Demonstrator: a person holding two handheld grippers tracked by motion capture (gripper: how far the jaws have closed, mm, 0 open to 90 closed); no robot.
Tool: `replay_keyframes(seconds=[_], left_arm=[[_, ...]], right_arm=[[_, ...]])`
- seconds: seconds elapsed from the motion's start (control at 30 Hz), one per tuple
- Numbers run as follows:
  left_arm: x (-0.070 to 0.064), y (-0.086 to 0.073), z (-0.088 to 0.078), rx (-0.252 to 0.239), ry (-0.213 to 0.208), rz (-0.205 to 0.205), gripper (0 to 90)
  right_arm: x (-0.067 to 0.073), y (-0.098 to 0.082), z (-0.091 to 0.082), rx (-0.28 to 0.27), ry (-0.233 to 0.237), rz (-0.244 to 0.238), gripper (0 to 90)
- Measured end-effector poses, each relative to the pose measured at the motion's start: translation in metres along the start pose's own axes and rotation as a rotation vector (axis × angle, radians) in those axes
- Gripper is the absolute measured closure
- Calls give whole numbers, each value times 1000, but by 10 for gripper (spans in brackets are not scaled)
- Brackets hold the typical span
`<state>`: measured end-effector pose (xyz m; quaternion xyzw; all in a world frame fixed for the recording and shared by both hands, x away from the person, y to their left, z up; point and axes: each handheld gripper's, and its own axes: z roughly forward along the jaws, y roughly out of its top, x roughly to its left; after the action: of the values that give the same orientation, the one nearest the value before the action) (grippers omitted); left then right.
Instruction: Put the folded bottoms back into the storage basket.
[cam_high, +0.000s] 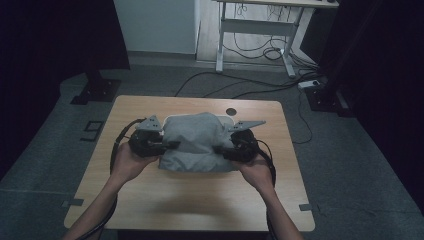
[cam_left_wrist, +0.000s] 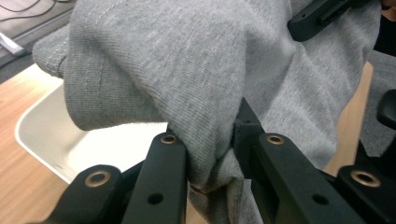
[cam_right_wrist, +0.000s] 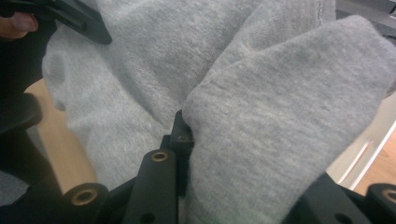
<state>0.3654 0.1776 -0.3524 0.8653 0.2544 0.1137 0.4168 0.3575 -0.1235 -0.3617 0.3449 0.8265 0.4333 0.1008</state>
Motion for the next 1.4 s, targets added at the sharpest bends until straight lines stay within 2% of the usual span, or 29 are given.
replay_keyframes(seconds=[0.37, 0.7, 1.07, 1.4], left_arm=[[30, 9, 22, 0, 52, -18, 777], [56, 1, 52, 14, 104, -55, 777], [73, -17, 94, 85, 137, -78, 776], [78, -25, 120, 185, 163, -63, 772]], right_arm=[[-26, 16, 24, -5, -46, 5, 694], [-48, 18, 56, 21, -88, 16, 694], [-72, 2, 95, 76, -113, 46, 694], [-82, -13, 122, 143, -127, 80, 691]])
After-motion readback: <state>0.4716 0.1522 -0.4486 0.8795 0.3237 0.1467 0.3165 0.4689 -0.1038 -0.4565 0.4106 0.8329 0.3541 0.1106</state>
